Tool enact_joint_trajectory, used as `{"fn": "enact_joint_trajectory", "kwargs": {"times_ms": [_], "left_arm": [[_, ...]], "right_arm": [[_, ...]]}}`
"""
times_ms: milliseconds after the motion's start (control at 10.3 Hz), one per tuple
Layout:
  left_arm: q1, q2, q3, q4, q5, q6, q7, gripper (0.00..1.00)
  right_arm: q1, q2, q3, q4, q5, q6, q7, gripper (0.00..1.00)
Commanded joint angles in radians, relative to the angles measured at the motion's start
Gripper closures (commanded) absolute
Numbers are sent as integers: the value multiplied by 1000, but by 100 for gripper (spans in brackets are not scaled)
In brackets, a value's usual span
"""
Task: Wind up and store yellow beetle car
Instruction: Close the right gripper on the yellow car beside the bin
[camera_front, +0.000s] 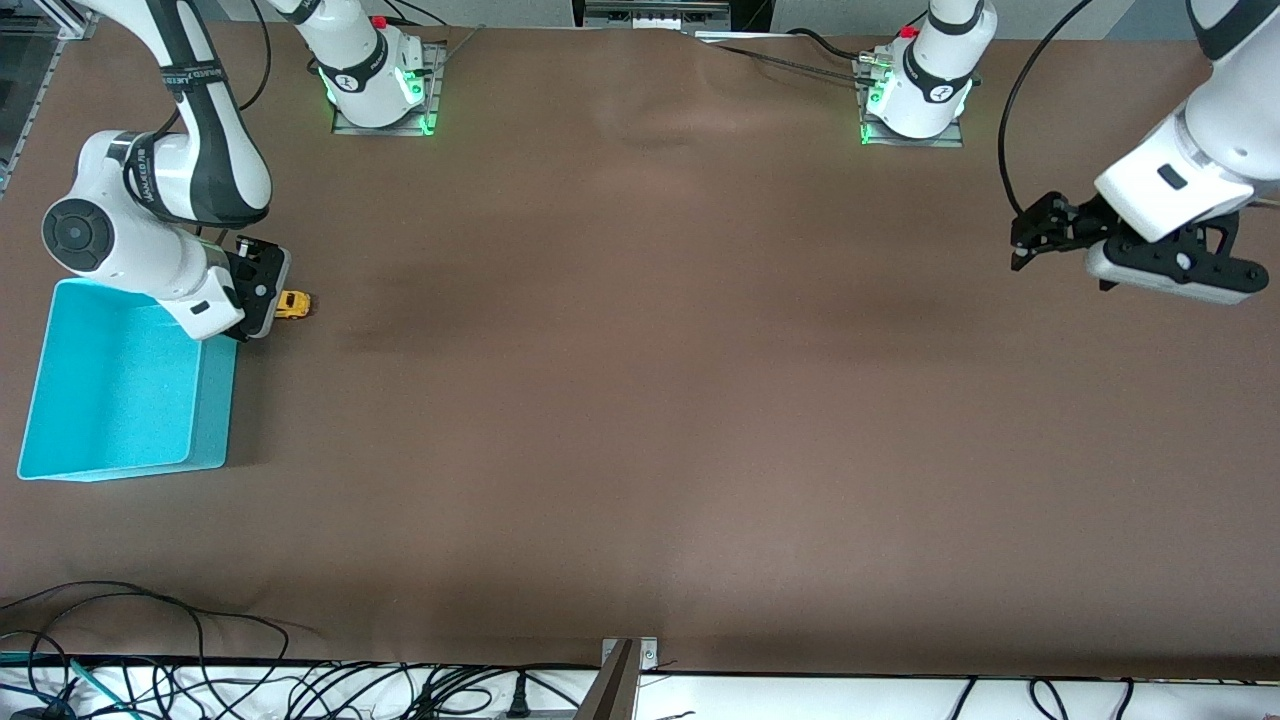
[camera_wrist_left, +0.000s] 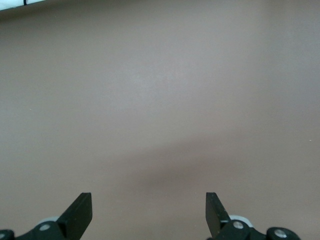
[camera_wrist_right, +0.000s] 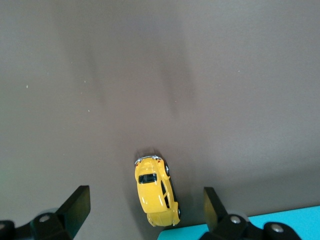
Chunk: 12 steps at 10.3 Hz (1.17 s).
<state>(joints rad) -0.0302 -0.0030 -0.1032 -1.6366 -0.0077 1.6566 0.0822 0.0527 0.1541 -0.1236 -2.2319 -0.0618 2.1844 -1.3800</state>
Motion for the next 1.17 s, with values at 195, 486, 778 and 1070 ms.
{"fn": "enact_joint_trajectory", "kwargs": {"times_ms": [195, 486, 778, 1070], "left_arm": [[-20, -37, 14, -28, -20, -64, -85, 0], [-11, -35, 13, -23, -43, -86, -87, 0], [-8, -37, 13, -2, -43, -130, -81, 0], [-8, -35, 10, 6, -43, -130, -78, 0]], "right_arm": [[-1, -24, -30, -118, -24, 130, -89, 0], [-5, 24, -54, -155, -24, 211, -184, 0], [-7, 83, -94, -157, -24, 270, -263, 0], [-7, 120, -94, -157, -24, 319, -269, 0]]}}
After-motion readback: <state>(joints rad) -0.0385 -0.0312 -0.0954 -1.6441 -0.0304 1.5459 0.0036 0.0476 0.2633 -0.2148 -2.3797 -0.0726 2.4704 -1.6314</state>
